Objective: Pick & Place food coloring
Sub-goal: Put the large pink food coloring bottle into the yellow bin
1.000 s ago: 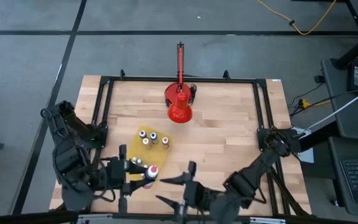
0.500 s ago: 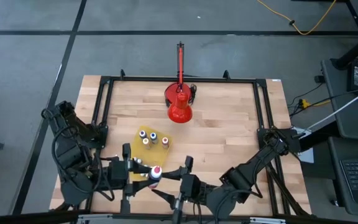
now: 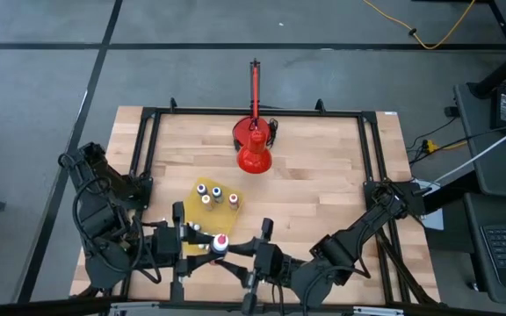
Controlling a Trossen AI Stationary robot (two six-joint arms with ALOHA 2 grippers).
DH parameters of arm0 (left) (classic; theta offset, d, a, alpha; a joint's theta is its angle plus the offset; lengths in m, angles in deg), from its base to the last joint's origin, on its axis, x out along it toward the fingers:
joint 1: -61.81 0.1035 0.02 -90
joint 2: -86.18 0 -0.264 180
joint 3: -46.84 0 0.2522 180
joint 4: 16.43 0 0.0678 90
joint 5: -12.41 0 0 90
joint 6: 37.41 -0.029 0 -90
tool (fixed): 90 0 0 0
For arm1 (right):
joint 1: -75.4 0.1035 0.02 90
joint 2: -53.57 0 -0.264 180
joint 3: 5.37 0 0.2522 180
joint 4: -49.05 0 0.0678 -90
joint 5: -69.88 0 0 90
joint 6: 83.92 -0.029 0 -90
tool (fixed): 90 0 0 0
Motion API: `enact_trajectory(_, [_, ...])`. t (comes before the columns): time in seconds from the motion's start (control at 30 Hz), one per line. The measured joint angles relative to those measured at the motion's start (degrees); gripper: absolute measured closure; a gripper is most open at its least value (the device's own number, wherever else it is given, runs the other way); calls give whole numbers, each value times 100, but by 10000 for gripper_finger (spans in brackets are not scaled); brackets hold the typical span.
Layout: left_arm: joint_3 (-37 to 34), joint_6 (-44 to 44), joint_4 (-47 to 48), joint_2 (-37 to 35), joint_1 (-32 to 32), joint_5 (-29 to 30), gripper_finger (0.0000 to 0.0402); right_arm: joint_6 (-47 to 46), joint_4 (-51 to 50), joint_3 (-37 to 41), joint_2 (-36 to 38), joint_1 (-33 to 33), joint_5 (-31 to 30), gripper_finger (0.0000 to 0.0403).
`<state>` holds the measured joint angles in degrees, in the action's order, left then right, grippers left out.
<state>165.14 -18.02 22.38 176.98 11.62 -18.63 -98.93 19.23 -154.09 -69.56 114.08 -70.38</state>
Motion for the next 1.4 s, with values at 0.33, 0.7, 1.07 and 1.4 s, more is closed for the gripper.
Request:
enact_trajectory(0.33, [0, -81, -116, -10, 81, -185, 253, -138, 12, 0, 2, 7, 11, 312])
enact_trajectory(0.7, [-4, -155, 60, -439, 119, -997, 189, -344, -238, 0, 2, 11, 245, 314])
enact_trajectory(1.07, [-2, 761, 1154, -899, 405, -2689, 193, -1047, -782, 0, 2, 19, 658, 314])
enact_trajectory(1.4, [478, 1245, 2329, -738, 1150, -4666, 197, -1333, -1041, 0, 2, -212, 1151, 315])
